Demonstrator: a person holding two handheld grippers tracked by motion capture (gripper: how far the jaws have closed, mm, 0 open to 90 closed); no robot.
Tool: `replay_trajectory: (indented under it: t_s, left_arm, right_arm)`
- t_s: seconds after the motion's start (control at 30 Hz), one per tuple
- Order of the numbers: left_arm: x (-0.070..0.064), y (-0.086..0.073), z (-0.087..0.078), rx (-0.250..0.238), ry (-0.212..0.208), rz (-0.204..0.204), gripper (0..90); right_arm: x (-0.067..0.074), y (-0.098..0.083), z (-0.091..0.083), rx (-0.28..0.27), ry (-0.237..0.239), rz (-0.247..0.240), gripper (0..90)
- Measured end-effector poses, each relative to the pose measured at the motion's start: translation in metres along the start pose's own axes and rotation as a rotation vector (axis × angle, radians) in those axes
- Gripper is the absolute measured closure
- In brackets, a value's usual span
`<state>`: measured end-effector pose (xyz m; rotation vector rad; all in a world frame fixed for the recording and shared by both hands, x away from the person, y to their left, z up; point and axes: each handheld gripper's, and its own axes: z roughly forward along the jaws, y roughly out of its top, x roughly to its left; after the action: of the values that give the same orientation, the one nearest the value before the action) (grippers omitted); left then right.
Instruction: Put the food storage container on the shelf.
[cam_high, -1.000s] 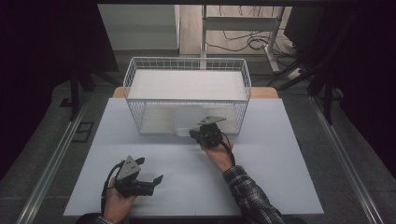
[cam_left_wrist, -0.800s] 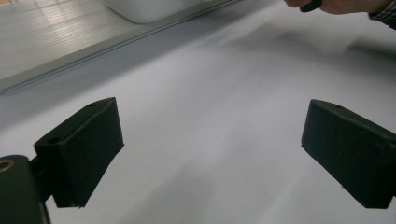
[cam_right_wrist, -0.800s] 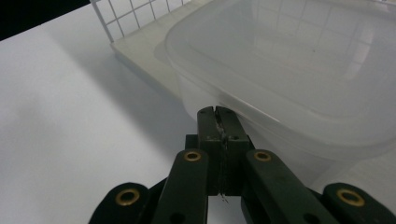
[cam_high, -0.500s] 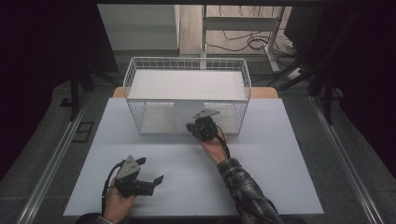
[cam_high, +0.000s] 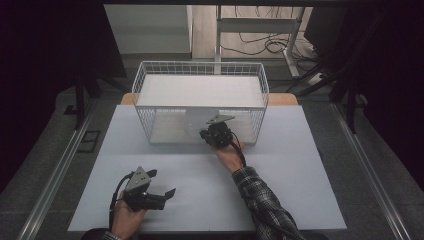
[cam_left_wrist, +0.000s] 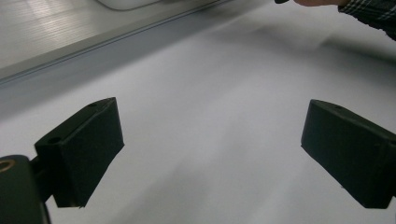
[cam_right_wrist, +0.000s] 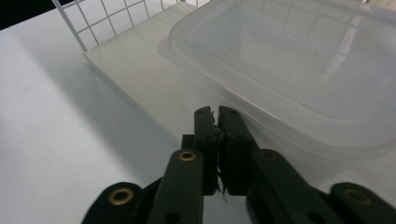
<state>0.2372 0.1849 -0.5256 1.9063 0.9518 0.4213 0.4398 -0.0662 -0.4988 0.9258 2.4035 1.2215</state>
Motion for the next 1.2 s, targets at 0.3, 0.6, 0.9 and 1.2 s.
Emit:
replay_trajectory:
  t_s: [0.3,0.6,0.9,1.2]
  left_arm:
    - [0.0,0.0,0.001,0.006,0.001,0.002,4.5]
    - [0.0,0.0,0.002,0.02,-0.014,-0.016,4.8]
    - [0.0,-0.001,0.002,0.017,-0.015,-0.014,4.2]
    - [0.0,-0.001,0.003,0.019,-0.015,-0.008,3.9]
  right_arm:
    - [0.007,-0.003,-0.007,0.001,-0.008,-0.036,65.5]
    - [0.012,-0.006,-0.018,0.002,-0.011,-0.058,46.7]
    - [0.014,-0.011,-0.027,0.005,0.039,-0.037,33.0]
    - [0.018,-0.018,-0.034,0.0,0.044,-0.055,21.1]
